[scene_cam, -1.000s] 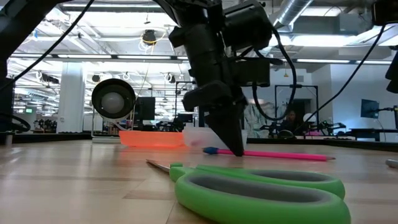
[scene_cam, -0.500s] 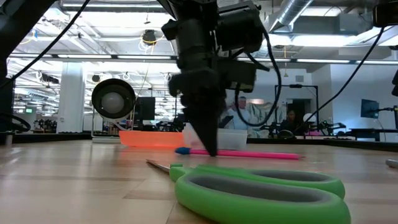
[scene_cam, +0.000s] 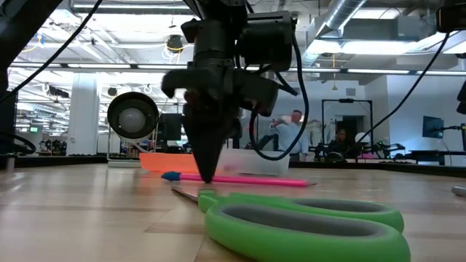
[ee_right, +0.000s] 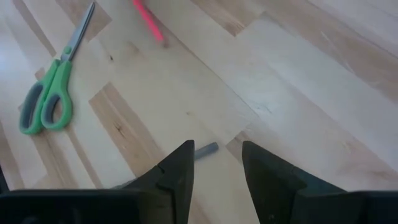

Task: Pick & place school supplies into a supply box
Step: Put the pink pencil into the orange supply box

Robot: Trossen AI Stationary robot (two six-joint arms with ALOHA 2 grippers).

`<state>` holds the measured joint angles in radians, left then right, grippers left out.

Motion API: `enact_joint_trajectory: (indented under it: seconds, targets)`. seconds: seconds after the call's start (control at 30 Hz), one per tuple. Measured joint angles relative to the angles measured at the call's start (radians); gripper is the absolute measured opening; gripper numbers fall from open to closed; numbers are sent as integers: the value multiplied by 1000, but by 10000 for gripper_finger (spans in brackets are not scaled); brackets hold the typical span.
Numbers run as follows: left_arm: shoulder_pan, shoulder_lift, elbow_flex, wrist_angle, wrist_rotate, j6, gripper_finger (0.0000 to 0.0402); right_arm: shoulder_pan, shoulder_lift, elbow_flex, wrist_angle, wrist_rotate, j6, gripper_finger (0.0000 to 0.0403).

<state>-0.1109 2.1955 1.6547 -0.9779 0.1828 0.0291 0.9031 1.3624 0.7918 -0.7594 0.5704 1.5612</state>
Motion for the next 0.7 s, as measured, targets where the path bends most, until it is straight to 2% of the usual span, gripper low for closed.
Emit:
enact_joint_trajectory:
  seconds: [0.23, 0.53, 0.7]
  targets:
    - [-2, -50, -1, 23, 38, -5, 0, 0, 0, 0, -19, 0, 1, 129]
    - [24, -146, 1, 59, -4, -46, 0, -2, 0, 0, -38, 8, 1, 129]
    - [79, -176, 3, 112, -43, -139, 0, -2, 0, 0, -45, 13, 2, 129]
